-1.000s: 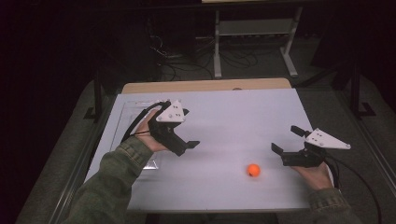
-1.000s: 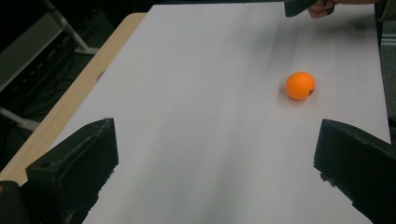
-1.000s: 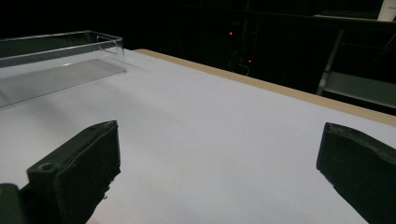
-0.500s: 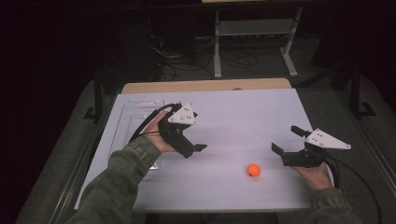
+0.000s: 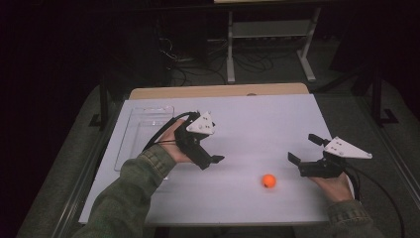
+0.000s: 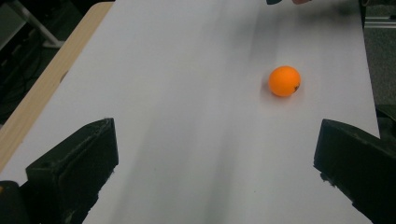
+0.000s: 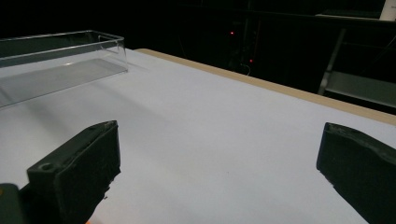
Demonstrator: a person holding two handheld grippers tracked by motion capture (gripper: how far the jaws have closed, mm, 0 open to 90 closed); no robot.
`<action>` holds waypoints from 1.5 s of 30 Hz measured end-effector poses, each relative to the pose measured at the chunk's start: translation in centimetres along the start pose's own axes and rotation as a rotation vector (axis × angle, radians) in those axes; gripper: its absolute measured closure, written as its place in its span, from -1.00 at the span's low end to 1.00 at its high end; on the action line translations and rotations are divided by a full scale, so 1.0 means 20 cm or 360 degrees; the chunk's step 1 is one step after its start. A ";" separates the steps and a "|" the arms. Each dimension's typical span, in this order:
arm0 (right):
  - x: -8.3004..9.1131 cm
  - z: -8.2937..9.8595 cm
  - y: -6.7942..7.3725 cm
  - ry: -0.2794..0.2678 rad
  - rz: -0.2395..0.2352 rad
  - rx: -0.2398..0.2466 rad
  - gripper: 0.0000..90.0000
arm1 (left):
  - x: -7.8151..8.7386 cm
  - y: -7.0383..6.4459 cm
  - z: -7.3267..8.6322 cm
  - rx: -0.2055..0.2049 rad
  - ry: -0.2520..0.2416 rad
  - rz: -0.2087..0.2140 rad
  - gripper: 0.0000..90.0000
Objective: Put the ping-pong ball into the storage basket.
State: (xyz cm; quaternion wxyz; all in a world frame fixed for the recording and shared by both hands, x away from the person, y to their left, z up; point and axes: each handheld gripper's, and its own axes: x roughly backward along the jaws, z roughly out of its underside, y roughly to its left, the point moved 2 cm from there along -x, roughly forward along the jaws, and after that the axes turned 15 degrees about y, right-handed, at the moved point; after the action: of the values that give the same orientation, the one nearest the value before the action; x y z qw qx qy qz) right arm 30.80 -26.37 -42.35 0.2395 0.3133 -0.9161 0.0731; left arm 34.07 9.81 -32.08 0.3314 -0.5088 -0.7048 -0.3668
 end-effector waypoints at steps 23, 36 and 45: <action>0.00 0.00 0.00 0.0005 -0.0004 0.0008 -1.00 | -0.10 -0.03 -0.08 -0.0081 0.0091 0.0055 -1.00; -0.01 0.00 0.01 0.0014 -0.0008 0.0015 -1.00 | -0.15 -0.05 -0.13 -0.0127 0.0128 0.0096 -1.00; 0.00 0.00 0.01 0.0012 -0.0009 0.0013 -1.00 | -0.20 -0.07 -0.15 -0.0150 0.0147 0.0121 -1.00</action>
State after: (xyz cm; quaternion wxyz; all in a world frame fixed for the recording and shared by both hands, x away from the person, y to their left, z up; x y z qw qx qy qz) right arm 30.76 -26.17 -42.40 0.2418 0.3167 -0.9139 0.0774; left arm 34.07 5.09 -34.11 0.3529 -0.5327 -0.6510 -0.4098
